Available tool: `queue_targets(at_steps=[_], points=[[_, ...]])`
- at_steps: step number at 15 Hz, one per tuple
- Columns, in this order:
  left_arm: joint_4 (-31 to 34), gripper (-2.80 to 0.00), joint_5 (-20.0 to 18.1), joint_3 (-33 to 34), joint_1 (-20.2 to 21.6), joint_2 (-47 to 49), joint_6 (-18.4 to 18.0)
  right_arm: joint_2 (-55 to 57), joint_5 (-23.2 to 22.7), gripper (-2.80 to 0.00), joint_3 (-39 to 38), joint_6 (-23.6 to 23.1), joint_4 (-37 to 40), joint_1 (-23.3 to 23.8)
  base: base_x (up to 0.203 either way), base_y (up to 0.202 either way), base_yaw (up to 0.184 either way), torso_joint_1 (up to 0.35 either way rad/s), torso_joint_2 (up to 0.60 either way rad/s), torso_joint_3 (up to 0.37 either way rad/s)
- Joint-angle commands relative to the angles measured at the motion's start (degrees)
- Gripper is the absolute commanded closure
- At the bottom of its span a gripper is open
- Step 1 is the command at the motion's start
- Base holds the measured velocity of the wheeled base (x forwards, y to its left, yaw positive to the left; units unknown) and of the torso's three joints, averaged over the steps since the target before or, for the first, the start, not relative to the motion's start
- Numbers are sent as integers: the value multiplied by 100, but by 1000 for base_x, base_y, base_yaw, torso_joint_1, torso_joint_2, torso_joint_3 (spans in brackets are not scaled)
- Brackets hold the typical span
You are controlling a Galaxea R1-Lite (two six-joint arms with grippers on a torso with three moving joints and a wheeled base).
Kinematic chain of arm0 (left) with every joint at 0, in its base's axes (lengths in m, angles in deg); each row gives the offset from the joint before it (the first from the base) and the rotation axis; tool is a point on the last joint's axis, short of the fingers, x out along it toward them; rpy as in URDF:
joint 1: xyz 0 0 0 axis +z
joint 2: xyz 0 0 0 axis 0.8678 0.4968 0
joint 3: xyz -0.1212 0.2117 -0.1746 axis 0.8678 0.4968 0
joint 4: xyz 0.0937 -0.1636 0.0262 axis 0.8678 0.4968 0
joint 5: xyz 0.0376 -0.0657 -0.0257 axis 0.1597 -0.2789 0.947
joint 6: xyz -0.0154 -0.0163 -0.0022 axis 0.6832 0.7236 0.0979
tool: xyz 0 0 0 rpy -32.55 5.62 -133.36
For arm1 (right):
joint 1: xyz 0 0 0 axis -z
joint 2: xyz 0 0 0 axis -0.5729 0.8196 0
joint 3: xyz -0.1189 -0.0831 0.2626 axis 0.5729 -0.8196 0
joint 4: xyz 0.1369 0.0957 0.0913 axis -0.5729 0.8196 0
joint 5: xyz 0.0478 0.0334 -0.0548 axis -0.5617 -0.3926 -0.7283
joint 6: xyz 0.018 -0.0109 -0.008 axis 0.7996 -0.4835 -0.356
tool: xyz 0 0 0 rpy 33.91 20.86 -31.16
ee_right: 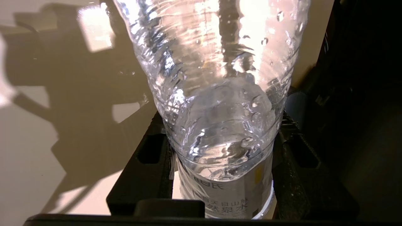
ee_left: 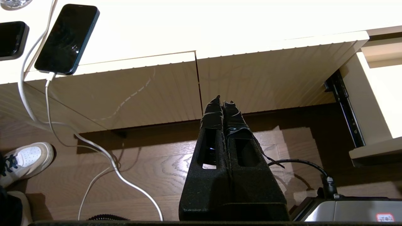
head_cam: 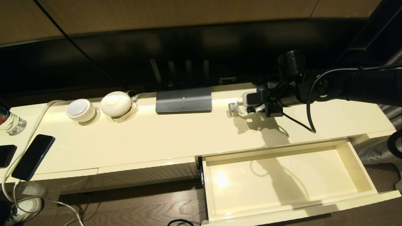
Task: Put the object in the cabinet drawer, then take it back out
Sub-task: Put the mineral water in the drawer
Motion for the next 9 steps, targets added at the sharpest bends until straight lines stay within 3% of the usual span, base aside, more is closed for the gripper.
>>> queue_targets(at_steps=[1,6,9], points=[[0,0,0,18,2,7,-2,-158,13,0,-8,-48,28,-11,0,0,0,0,0,0],[0,0,0,18,7,7,-2,-747,279,0,-190,-12,473,-187,0,0,0,0,0,0],[0,0,0,18,2,7,-2,-1300,359,0,-708,582,732,-385,0,0,0,0,0,0]])
